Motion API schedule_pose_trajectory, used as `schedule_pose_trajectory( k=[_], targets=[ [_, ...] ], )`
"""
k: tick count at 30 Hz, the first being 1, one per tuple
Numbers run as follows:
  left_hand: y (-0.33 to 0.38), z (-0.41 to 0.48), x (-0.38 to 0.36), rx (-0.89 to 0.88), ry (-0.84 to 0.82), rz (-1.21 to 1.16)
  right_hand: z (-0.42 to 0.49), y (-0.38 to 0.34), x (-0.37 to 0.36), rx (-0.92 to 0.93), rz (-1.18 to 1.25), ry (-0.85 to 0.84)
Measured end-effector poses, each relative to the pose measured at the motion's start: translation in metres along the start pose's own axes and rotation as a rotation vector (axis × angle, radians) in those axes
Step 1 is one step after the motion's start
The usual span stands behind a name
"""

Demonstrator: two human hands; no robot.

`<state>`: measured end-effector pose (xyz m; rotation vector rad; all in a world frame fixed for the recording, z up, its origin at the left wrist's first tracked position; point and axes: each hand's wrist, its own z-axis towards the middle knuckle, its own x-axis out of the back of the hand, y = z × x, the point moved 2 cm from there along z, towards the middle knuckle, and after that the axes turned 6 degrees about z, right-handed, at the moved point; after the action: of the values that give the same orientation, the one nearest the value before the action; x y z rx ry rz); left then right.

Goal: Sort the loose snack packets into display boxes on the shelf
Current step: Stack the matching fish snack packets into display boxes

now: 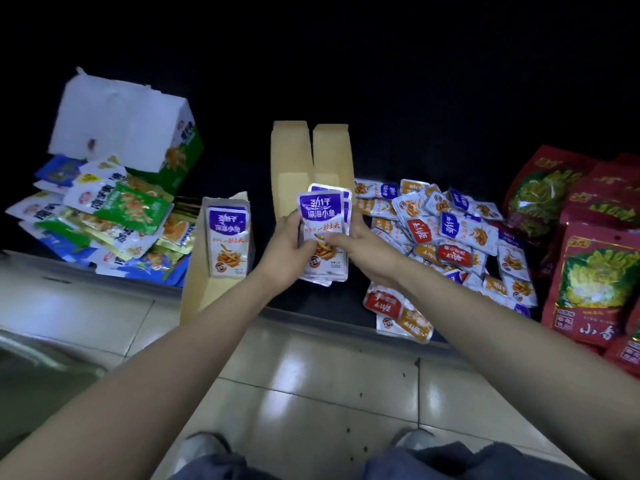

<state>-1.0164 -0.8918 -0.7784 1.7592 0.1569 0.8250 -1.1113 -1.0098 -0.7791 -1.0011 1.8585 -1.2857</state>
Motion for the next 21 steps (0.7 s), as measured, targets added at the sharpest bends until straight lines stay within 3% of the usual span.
schedule_pose_trajectory(
  k=[5,9,12,18,21],
  targets=[
    [0.004,-0.017,0.077,-0.094,0.179,0.059,0.007,-0.044,-0.053,0.102,0.106,-0.066],
    [-0.036,-0.034,0.123,0.057,0.442,0.161,0.016,-0.041,-0.102,0.106,0.173,0.014],
    [-0.07,-0.04,0.123,0.204,0.377,0.253,0.021,-0.02,-0.127,0.081,0.152,0.071],
    [-0.096,-0.043,0.114,0.162,0.37,0.26,0.032,0.015,-0.151,0.093,0.046,0.161],
    [-0.098,-0.042,0.113,0.105,0.382,0.242,0.036,0.02,-0.159,0.136,-0.195,0.183]
  ],
)
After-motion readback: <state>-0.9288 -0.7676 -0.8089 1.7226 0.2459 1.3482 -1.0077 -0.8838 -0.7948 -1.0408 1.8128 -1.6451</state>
